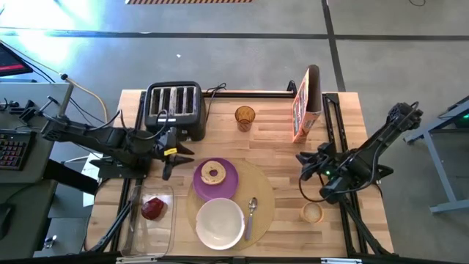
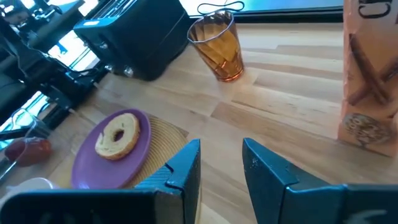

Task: Arrange a breakfast setting
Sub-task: Pour the cereal from the box into the white bowl

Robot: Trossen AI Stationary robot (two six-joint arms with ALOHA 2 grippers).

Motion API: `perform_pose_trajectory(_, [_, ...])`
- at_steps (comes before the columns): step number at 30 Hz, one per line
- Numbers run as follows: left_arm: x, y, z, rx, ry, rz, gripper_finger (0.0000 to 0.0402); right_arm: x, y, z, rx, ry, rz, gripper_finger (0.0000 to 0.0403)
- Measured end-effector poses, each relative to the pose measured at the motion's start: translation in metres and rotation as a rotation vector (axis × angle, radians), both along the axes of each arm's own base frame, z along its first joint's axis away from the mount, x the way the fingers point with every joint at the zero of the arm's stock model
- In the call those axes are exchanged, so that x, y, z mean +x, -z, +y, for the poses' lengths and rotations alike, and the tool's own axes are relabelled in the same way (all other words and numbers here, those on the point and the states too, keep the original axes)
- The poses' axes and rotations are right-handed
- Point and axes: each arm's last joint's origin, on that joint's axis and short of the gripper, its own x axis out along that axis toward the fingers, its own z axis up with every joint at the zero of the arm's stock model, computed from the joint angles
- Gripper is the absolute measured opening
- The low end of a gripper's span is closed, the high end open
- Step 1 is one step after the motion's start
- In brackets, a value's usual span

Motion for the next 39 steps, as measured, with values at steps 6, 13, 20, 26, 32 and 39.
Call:
perform_pose_trajectory(6, [-0.005, 0.026, 0.001, 0.029, 0.018, -0.087, 0.0104, 0.003, 0.000, -0.004, 0.005, 0.031, -0.006, 0.0100])
perform_pose_trajectory(13, [-0.016, 0.056, 0.003, 0.085, 0.050, -0.147, 0.0104, 0.006, 0.000, -0.008, 0.000, 0.059, 0.000, 0.0100])
perform_pose_trajectory(20, [-0.030, 0.077, 0.006, 0.086, 0.084, -0.195, 0.0104, 0.008, 0.001, -0.011, 0.025, 0.070, 0.018, 0.0100])
perform_pose_trajectory(26, [-0.040, 0.090, 0.007, 0.071, 0.117, -0.229, 0.0104, 0.009, 0.001, -0.012, 0.025, 0.082, 0.019, 0.0100])
perform_pose_trajectory(32, [-0.046, 0.102, 0.008, 0.066, 0.116, -0.257, 0.0104, 0.009, 0.000, -0.012, 0.036, 0.083, 0.009, 0.0100])
perform_pose_trajectory(39, [-0.050, 0.101, 0.009, 0.067, 0.115, -0.312, 0.0104, 0.010, 0.000, -0.012, 0.037, 0.082, 0.008, 0.0100])
